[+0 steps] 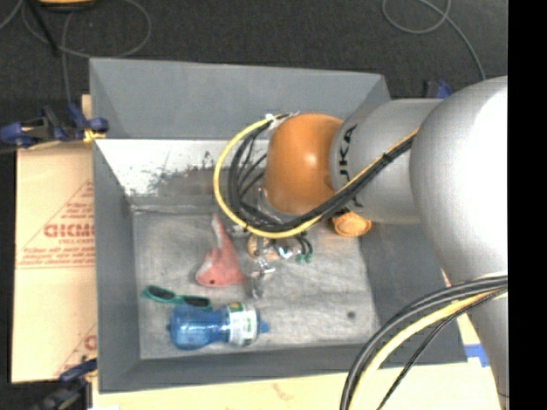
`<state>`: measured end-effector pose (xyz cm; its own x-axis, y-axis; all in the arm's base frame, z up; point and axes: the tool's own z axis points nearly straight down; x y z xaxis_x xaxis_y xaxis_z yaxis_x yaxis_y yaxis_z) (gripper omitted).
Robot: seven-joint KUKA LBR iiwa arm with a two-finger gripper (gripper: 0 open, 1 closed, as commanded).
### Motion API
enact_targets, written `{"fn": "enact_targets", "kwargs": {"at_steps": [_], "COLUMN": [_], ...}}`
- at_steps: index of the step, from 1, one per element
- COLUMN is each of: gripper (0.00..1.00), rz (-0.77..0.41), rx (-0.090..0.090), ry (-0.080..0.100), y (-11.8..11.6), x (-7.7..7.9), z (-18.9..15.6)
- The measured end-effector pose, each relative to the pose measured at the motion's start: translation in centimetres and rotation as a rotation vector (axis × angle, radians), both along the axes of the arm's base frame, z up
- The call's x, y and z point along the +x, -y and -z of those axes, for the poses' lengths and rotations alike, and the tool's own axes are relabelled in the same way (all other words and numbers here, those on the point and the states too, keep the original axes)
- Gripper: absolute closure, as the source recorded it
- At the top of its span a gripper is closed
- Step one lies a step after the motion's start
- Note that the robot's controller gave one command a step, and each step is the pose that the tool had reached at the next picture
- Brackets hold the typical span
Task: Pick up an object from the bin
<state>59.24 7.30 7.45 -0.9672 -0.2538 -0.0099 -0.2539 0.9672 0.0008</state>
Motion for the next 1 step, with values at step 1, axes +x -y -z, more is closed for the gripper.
{"fn": "enact_targets", "kwargs": {"at_steps": [1], "gripper": [0.00], "rz": [0.092], "rx": [-0.001], "ry": [-0.001], "y": [-3.52], "x": [-1.67], "z": [0.13]}}
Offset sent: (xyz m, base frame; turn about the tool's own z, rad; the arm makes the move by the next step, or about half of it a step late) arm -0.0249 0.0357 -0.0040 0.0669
